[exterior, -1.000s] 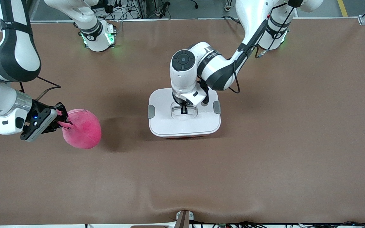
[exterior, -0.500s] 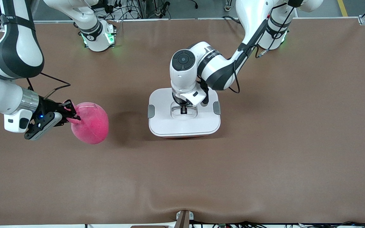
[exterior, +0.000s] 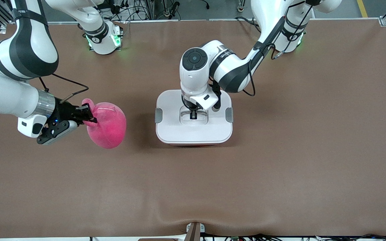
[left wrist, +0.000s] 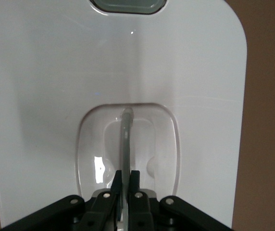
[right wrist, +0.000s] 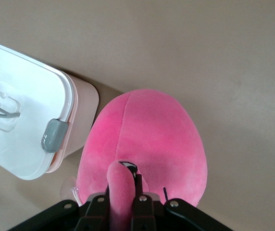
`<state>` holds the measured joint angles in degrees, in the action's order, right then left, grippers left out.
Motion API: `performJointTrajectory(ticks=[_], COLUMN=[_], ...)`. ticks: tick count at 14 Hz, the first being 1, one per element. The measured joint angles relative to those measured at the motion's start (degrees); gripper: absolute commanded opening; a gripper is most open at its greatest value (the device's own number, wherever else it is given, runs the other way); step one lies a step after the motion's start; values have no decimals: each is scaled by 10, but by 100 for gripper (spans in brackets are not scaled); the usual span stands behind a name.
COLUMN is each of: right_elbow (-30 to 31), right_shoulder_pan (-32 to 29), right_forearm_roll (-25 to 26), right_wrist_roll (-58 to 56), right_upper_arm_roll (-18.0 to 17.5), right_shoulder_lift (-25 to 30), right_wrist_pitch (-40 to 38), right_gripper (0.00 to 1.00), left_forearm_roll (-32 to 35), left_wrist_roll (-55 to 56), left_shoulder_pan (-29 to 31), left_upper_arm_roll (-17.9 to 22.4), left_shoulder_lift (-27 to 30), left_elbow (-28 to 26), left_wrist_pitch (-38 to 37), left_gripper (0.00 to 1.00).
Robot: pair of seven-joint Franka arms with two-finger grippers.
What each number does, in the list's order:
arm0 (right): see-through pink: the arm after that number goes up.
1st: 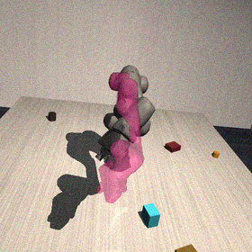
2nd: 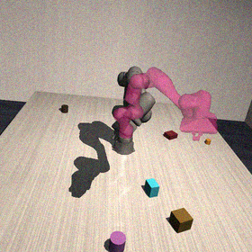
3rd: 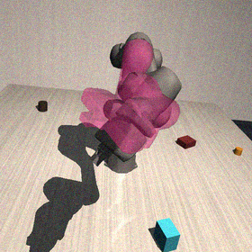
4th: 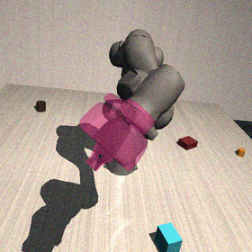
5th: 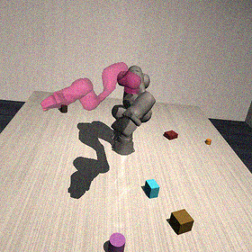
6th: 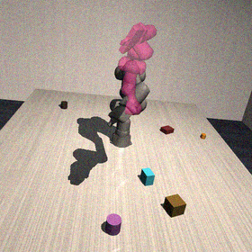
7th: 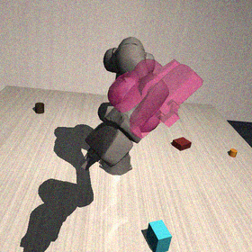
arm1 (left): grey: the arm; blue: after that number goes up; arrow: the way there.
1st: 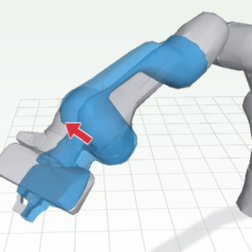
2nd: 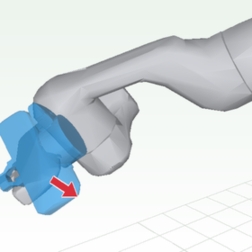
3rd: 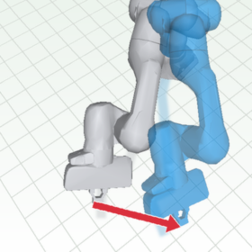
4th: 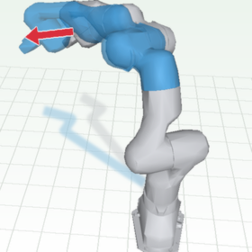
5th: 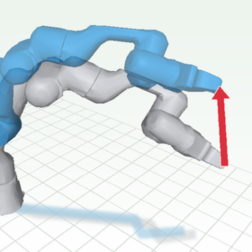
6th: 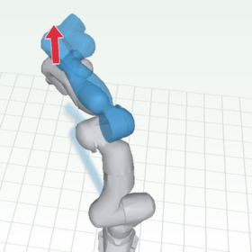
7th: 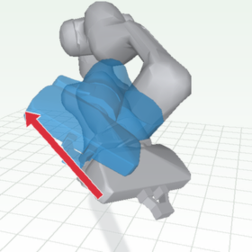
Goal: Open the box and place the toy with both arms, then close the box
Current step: 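Slide the lid off with the left gripper while the right gripper carries the plush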
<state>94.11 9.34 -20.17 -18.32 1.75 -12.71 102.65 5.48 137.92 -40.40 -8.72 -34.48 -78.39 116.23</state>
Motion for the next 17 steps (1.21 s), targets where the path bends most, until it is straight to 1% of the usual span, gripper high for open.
performJointTrajectory(ticks=[3, 6, 9, 13, 15, 17], right_elbow=[-1, -1, -2, -5, -12, -22], right_shoulder_pan=[3, 3, 3, 11, 31, 65], right_forearm_roll=[0, 0, 0, 0, 0, 0], right_wrist_roll=[24, 29, 29, 41, 77, 127], right_upper_arm_roll=[0, 1, 2, 1, 1, 0], right_shoulder_lift=[1, 1, 1, 5, 7, 7], right_wrist_pitch=[-12, -19, -27, -39, -40, -40], right_gripper=[0, 0, 0, 0, 0, 0], left_forearm_roll=[0, 0, -1, -1, -1, -1], left_wrist_roll=[-23, -50, -92, -136, -160, -186], left_shoulder_pan=[6, 29, 70, 136, 166, 195], left_upper_arm_roll=[1, 2, 4, 6, 6, 6], left_shoulder_lift=[26, 54, 73, 85, 89, 106], left_elbow=[1, 2, 2, 2, -2, -22], left_wrist_pitch=[-31, -59, -77, -83, -86, -87], left_gripper=[0, 0, 0, 0, 0, 0])
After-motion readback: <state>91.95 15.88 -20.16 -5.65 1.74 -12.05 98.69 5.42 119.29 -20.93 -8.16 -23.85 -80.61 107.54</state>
